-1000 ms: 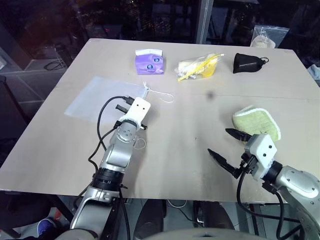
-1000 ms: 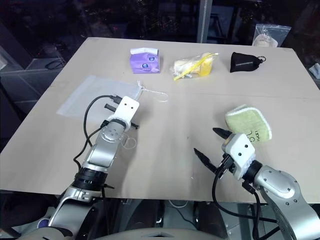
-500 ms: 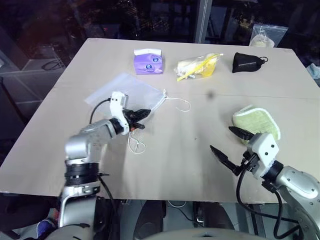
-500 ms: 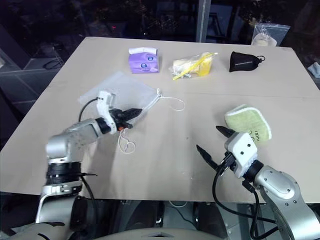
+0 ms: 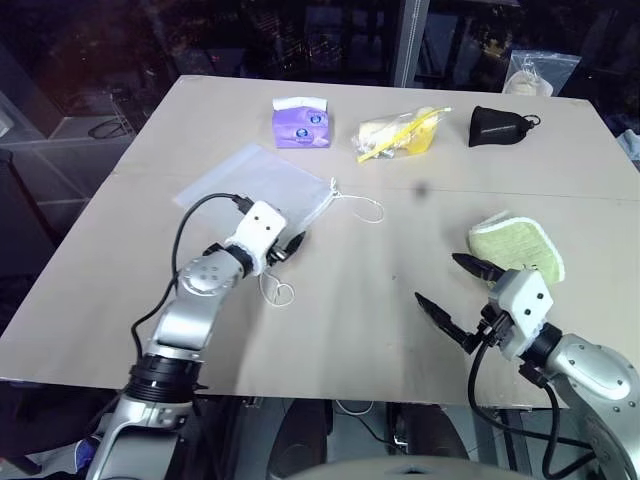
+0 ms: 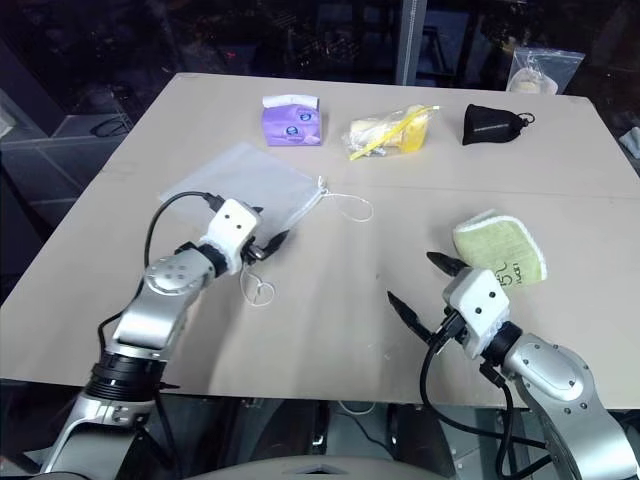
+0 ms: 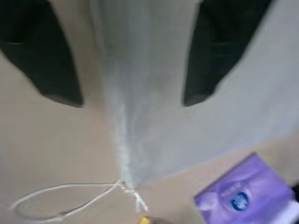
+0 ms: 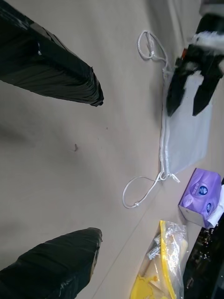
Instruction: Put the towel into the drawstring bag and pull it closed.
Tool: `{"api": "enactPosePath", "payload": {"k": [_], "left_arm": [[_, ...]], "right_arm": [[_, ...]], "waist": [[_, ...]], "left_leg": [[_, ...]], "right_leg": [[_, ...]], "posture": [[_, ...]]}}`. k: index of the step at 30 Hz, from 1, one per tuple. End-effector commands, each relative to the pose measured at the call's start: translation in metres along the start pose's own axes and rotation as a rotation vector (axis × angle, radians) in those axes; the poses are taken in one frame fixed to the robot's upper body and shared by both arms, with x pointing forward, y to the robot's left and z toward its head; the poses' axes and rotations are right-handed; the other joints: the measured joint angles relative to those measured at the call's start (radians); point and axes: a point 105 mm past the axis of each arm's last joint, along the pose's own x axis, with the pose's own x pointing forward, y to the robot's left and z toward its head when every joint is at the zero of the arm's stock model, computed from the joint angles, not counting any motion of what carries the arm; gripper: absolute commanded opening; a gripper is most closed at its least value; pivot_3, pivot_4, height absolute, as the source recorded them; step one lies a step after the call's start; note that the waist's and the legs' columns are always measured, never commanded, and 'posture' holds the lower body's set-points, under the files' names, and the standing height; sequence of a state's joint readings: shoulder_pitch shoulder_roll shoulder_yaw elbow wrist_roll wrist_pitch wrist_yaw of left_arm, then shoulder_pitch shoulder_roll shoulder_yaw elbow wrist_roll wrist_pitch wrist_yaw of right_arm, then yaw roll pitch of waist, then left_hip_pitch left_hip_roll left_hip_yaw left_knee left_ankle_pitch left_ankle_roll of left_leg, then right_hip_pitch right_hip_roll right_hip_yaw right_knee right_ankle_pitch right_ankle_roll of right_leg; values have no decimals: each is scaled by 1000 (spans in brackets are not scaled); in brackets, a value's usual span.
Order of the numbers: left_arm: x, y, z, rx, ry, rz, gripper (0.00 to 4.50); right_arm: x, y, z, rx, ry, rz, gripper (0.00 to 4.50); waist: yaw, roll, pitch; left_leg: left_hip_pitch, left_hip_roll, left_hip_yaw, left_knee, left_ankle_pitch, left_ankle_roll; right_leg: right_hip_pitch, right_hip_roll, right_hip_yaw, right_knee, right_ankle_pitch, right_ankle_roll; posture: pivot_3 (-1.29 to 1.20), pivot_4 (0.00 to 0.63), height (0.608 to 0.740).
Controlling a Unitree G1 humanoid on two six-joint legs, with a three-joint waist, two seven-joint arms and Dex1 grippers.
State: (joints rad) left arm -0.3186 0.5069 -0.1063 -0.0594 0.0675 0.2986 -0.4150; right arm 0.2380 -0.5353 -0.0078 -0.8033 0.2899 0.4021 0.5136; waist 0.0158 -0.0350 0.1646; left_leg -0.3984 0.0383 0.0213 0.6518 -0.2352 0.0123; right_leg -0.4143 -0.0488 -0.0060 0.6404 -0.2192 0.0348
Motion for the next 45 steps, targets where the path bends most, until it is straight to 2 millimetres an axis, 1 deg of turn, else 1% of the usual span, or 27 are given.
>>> {"api": "enactPosePath", "payload": {"k": [1, 4, 8, 17, 23, 28, 33, 38, 45], "left_arm": [[7, -4, 10, 81, -34, 69, 3748], [14, -8, 8, 93, -21, 91, 3748], [18, -4, 3, 112, 4, 140, 3748], [22, 3, 2, 169, -3, 190, 3748], [21, 14, 3, 193, -10, 256, 3748], [22, 14, 1, 188, -1, 260, 3748], [20, 17, 7, 172, -25, 281, 3748], [19, 22, -2, 125, 10, 304, 3748], [21, 16, -12, 131, 70, 267, 3748]], "right_arm": [[1, -1, 9, -29, -39, -10, 4500], [2, -1, 10, -32, -39, -7, 4500], [2, -3, 11, -38, -37, -1, 4500], [2, -1, 9, -31, -36, -6, 4500], [0, 0, 7, -27, -30, -14, 4500], [-1, 1, 6, -26, -26, -12, 4500], [-1, 1, 5, -26, -23, -6, 4500], [-1, 1, 4, -26, -19, 0, 4500], [-1, 2, 3, -25, -18, 7, 4500]], "waist": [[-1, 0, 0], [-2, 0, 0], [-2, 0, 0], [-2, 0, 0], [-2, 0, 0], [-2, 0, 0], [-2, 0, 0], [-2, 0, 0], [-2, 0, 0]], "left_leg": [[0, 0, 0, 0, 0, 0], [0, 1, -1, 0, 0, 0], [1, 1, -1, 0, 0, 0], [1, 1, -1, 0, 0, 0], [1, 1, -1, 0, 0, 0], [1, 1, -1, 0, 0, 0], [1, 1, -1, 0, 0, 0], [1, 1, -1, 0, 0, 0], [1, 1, -1, 0, 0, 0]], "right_leg": [[0, 0, 0, 0, 0, 0], [0, 1, -1, 0, 0, 0], [0, 2, -1, 1, 0, 1], [0, 1, -1, 1, 0, 1], [0, 1, -1, 1, 0, 1], [0, 1, -1, 1, 0, 1], [0, 1, -1, 1, 0, 1], [0, 1, -1, 1, 0, 1], [0, 1, -1, 1, 0, 1]], "posture": [[0, 150, 740], [0, 150, 740], [0, 150, 740], [0, 150, 740], [0, 150, 740], [0, 150, 740], [0, 150, 740], [0, 150, 740], [0, 150, 740]]}}
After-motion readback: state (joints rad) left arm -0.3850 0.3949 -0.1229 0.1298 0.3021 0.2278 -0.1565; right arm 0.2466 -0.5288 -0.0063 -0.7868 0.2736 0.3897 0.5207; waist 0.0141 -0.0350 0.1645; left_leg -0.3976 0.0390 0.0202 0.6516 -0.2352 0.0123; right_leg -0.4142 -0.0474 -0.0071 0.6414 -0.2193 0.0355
